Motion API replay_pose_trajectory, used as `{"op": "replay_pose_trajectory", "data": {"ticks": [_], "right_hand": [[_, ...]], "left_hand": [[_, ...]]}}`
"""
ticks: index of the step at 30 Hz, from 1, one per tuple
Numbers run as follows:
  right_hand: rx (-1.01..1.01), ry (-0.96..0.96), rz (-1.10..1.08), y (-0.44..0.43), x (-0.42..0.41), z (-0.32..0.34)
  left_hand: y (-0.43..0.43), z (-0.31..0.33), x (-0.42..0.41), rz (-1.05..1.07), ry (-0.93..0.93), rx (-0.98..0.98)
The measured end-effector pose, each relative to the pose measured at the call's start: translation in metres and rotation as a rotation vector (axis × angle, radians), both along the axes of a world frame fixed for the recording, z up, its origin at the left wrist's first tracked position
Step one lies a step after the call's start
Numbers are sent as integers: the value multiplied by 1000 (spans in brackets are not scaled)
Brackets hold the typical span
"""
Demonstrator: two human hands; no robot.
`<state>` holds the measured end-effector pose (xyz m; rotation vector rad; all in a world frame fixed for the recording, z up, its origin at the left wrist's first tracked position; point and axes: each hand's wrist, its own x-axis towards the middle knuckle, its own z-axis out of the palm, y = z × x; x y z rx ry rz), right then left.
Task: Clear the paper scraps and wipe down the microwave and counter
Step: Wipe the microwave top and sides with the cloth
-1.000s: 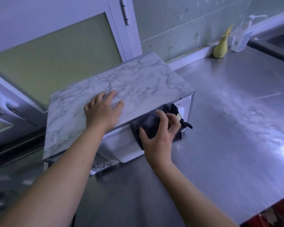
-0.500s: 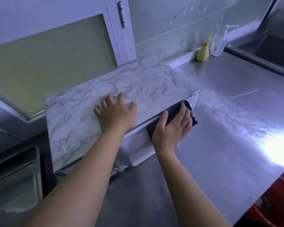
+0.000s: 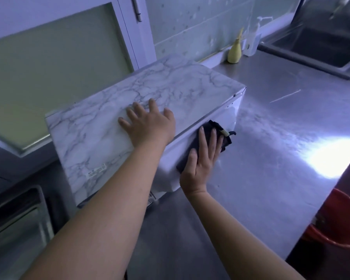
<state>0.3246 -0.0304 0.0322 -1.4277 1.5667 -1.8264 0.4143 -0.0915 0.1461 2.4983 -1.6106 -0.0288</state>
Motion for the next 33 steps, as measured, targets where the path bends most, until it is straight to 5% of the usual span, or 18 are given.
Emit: {"op": "replay_pose_trajectory", "data": {"ticks": [6,16,20,27,33], "right_hand": [[55,-168,-22,-8,-3,-30],[355,-711,5,-17,-13,-62],[491,-1104,116,-16,-17,-61],[817,-1374,292,46,22,-48],[993,-1680,443,98,-26,-21]], "left_hand": [[-2,2,-1,-10,-37,2],[-2,-2,-1,12,-66,15],[-3,0,0,21,-74,-1],[-8,0,-7,24,-55,-2],[-7,4,-7,9,-44,24]]}}
